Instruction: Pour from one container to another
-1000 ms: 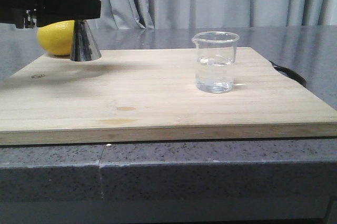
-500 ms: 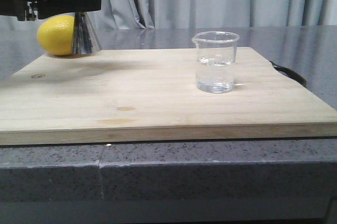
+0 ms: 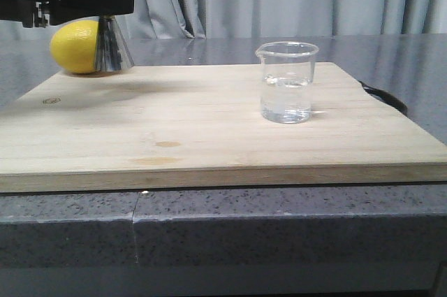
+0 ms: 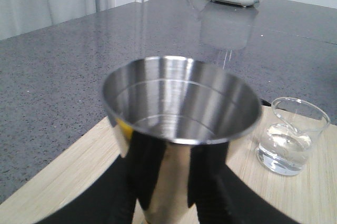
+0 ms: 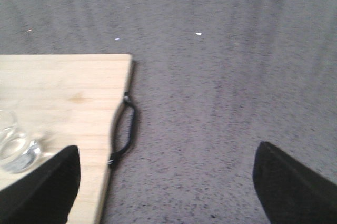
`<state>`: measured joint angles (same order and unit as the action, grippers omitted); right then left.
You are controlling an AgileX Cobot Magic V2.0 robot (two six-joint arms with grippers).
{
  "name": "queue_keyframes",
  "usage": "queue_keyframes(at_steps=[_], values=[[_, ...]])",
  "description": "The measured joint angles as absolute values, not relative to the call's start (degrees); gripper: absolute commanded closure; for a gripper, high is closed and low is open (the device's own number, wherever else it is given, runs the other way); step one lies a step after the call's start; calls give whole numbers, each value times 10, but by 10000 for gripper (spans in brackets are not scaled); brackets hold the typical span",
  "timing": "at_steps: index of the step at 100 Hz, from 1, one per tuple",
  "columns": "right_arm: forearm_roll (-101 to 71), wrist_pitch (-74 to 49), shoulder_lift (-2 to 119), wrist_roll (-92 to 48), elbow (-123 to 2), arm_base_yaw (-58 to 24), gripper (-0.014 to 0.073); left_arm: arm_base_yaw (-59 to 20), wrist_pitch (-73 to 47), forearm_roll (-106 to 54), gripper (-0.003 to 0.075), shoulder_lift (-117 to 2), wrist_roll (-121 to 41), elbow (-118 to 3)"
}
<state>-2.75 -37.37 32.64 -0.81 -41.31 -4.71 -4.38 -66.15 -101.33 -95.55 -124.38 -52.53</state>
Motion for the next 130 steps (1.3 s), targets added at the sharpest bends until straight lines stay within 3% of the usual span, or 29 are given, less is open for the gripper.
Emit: queue_keyframes(at_steps=[53, 73, 91, 130], values=[[-14, -568, 592, -69, -633, -304, -4, -44, -661, -1013, 514, -956, -1244, -525], [-14, -567, 648, -73, -644, -339, -4, -44, -661, -1013, 514, -956, -1244, -525], [-34, -459, 625, -73, -584, -341, -4, -44, -661, -1013, 514, -956, -1244, -525], [-87, -124, 505, -73, -329, -341, -4, -44, -661, -1013, 514, -956, -1244, -525]])
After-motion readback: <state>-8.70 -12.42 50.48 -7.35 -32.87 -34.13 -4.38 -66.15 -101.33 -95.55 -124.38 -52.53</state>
